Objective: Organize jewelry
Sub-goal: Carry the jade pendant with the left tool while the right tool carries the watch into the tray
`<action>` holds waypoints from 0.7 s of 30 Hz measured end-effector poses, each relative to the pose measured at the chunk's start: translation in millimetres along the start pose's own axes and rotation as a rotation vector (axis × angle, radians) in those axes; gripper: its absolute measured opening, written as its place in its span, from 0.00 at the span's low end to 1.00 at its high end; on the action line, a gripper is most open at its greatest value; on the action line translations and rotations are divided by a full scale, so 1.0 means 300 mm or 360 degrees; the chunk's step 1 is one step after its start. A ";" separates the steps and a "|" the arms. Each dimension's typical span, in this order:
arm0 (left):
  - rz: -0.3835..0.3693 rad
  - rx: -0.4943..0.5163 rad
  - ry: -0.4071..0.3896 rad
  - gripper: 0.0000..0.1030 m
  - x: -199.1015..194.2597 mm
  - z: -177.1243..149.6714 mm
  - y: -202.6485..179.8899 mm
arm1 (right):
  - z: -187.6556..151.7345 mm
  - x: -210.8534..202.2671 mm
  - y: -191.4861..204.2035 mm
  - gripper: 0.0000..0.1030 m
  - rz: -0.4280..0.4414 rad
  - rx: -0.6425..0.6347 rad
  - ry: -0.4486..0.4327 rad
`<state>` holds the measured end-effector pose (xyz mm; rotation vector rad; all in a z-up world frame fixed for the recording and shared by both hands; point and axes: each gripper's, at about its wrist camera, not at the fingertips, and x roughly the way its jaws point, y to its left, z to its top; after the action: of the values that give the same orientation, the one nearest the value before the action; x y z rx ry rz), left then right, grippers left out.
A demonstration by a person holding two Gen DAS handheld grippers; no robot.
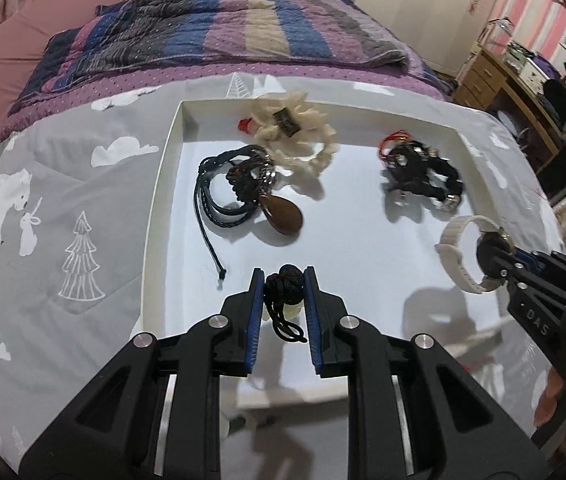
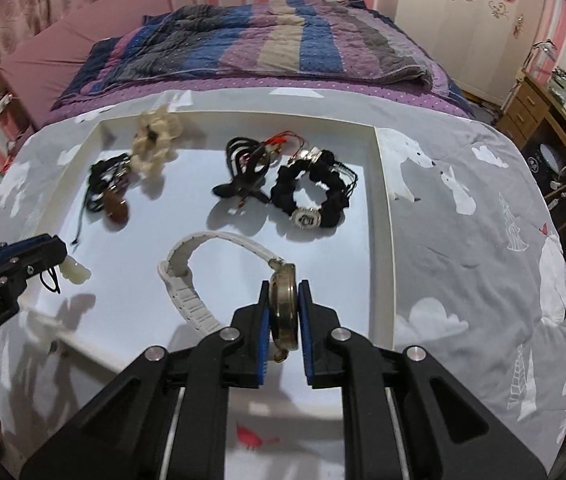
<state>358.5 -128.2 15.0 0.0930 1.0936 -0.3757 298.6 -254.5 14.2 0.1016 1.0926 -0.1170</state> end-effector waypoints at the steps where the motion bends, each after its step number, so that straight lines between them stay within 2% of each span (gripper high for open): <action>1: 0.0006 -0.0006 0.0002 0.18 0.019 0.003 0.003 | 0.005 0.011 0.000 0.12 0.0000 0.0008 -0.0001; 12: 0.0062 -0.0078 -0.0003 0.17 0.117 0.048 0.044 | 0.032 0.125 -0.006 0.12 -0.0051 0.0098 -0.0021; 21: 0.0093 -0.0091 -0.0035 0.17 0.140 0.040 0.034 | 0.027 0.133 -0.013 0.12 -0.0057 0.0171 -0.0097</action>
<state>389.0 -132.4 -17.5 0.0701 1.0769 -0.2922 323.5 -261.3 -17.8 0.1737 1.0275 -0.2098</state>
